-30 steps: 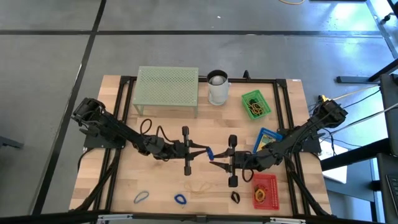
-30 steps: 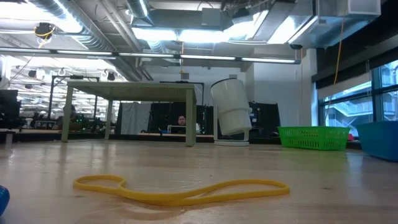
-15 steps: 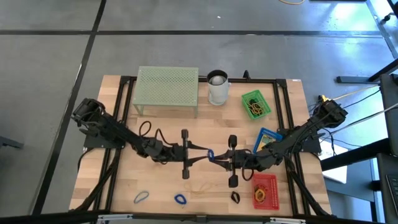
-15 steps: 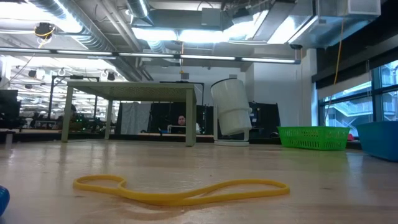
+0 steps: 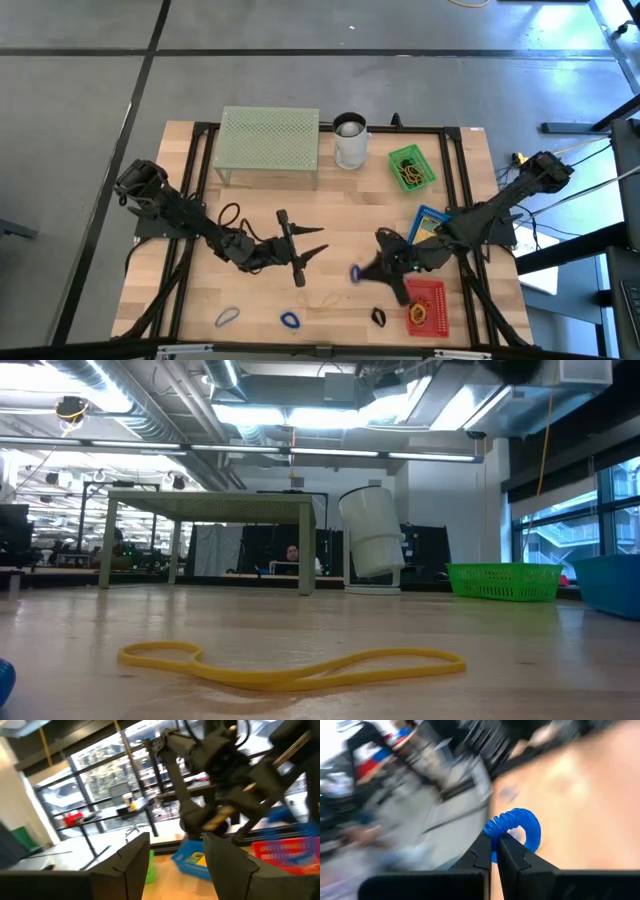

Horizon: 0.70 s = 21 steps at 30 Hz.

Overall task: Pick & Place Office Desk Supplies
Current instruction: Put the blue spiral keychain into the red bin

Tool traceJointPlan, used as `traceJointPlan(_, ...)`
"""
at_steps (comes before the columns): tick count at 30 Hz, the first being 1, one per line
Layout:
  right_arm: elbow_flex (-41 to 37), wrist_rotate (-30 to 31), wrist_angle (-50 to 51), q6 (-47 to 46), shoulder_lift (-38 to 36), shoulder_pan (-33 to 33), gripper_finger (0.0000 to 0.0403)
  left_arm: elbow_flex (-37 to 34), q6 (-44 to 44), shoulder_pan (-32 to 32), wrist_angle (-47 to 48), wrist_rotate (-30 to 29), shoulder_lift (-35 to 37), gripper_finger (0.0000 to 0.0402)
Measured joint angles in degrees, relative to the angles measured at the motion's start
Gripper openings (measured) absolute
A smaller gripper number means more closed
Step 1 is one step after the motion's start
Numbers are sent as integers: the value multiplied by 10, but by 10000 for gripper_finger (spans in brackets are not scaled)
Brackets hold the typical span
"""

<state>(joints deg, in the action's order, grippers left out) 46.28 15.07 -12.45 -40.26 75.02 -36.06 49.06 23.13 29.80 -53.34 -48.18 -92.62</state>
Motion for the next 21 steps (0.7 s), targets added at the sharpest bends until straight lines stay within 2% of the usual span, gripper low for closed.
traceJointPlan(4,0,-132,65,-159,-10,-27,10,0,8,5,0,-28,0,175)
traceJointPlan(6,0,-167,113,-242,-9,-49,10,0,8,5,0,-32,1,174)
traceJointPlan(13,0,-190,288,-463,-7,-124,20,0,6,5,0,-32,1,175)
traceJointPlan(21,0,-182,415,-533,-5,-166,26,0,6,5,0,-32,1,169)
